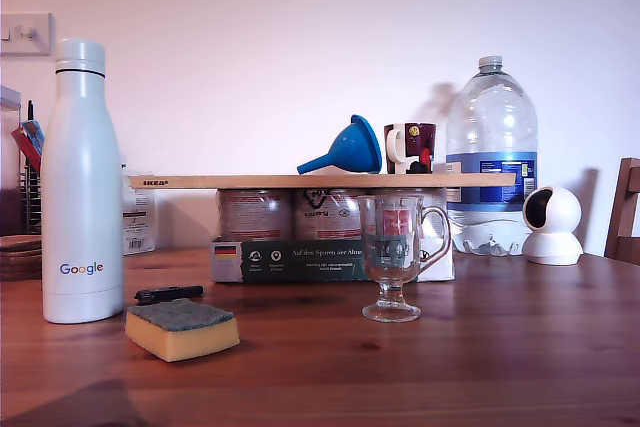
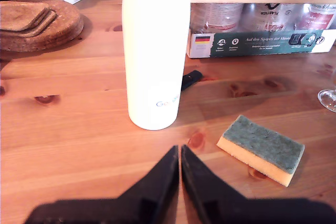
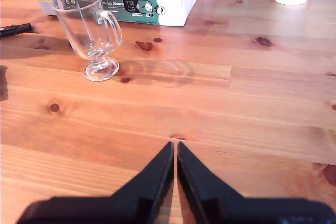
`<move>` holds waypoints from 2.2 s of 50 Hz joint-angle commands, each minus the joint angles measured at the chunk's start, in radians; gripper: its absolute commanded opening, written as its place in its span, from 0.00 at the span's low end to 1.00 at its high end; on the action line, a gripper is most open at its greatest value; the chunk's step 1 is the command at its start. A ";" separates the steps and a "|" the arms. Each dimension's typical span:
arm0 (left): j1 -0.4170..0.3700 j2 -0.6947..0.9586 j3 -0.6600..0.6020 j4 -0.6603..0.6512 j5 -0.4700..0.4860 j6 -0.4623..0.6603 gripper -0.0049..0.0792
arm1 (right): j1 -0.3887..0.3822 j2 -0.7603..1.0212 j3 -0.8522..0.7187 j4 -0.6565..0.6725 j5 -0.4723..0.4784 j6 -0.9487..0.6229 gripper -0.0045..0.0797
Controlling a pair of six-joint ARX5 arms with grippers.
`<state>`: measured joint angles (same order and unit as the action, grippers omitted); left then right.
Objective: Pick up the blue funnel and place it on the glass cup
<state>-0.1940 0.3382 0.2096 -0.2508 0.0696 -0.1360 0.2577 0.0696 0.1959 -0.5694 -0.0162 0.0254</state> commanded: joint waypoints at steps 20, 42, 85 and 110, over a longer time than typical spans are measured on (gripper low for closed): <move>0.001 0.007 -0.017 0.027 0.131 -0.014 0.03 | 0.004 0.003 -0.025 0.169 -0.029 -0.035 0.04; -0.093 0.009 -0.017 0.174 0.361 -0.021 0.03 | 0.004 0.003 -0.025 0.304 -0.098 0.193 0.04; -0.346 0.166 -0.017 0.364 0.359 -0.013 0.03 | 0.004 0.211 0.060 0.399 -0.380 0.209 0.04; -0.346 0.166 -0.017 0.365 0.359 -0.012 0.03 | -0.033 0.773 0.459 0.444 -0.470 -0.183 0.04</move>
<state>-0.5369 0.4953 0.2096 0.1009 0.4263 -0.1535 0.2363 0.8173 0.6132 -0.1410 -0.4507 -0.1444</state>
